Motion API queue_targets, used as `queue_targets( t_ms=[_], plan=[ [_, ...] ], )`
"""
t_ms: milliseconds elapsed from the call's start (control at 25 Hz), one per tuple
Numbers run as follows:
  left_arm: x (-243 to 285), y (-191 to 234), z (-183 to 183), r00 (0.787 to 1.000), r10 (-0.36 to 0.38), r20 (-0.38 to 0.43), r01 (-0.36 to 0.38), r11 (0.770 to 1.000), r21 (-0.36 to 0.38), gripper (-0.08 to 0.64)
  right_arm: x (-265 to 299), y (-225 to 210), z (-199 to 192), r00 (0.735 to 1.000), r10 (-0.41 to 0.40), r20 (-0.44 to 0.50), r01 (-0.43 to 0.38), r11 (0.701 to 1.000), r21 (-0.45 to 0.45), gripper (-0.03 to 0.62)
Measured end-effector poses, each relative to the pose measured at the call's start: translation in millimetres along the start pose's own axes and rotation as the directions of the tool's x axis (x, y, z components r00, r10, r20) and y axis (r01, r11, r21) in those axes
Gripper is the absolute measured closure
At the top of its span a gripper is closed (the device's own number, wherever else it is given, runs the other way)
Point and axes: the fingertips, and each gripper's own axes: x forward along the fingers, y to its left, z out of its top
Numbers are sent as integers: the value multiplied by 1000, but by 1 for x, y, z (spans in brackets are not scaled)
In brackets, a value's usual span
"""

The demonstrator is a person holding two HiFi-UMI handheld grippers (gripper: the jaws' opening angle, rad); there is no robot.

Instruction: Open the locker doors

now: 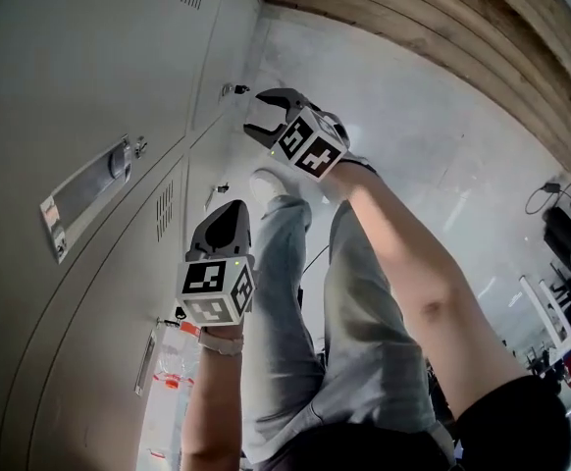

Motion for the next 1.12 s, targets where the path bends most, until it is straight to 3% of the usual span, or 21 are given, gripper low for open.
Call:
queue_targets(
  t_ms=[360,800,920,1120],
  plan=[
    [28,13,-24,996,28,-82,-27,999,22,540,64,-2,-22,998,61,16,-59,993,-104,348],
    [42,17,-26,998,6,-65,0,996,93,541,111,-1,-16,989,141,44,-128,967,-218,337],
    [42,24,-26,998,8,-55,-3,996,90,540,115,3,-12,985,160,57,-144,964,-223,336],
    [40,24,-32,997,0,-71,7,995,101,540,107,0,-18,991,120,62,-105,974,-203,354]
  ],
)
